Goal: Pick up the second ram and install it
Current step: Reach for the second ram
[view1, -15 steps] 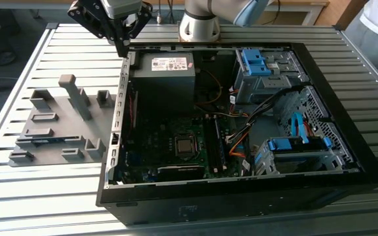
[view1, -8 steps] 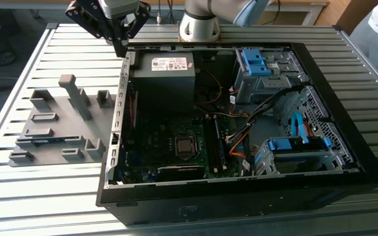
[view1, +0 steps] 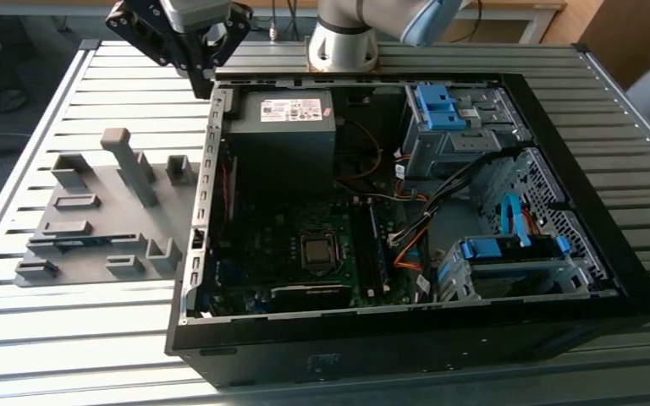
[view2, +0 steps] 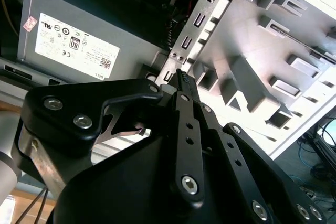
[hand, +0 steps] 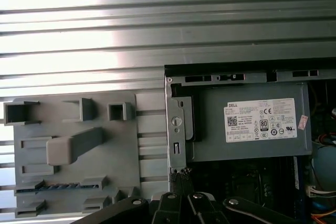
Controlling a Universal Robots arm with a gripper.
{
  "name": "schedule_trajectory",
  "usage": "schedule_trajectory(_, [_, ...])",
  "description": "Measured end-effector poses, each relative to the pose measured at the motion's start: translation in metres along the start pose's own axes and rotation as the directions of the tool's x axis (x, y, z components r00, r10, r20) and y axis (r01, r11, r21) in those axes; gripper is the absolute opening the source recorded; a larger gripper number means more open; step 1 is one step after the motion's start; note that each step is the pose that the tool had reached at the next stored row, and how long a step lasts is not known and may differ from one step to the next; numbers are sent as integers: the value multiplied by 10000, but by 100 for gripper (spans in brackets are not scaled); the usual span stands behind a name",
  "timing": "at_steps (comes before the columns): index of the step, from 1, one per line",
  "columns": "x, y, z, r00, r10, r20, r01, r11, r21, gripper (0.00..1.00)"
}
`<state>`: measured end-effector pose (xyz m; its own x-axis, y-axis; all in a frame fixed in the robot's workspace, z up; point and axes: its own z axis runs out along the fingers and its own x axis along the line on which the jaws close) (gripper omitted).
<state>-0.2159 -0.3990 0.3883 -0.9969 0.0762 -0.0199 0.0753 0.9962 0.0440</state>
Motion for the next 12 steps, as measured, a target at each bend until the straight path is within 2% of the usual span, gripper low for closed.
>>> schedule_trajectory(12, [116,-9,-2,10000,1,0,-1,10000,0,11])
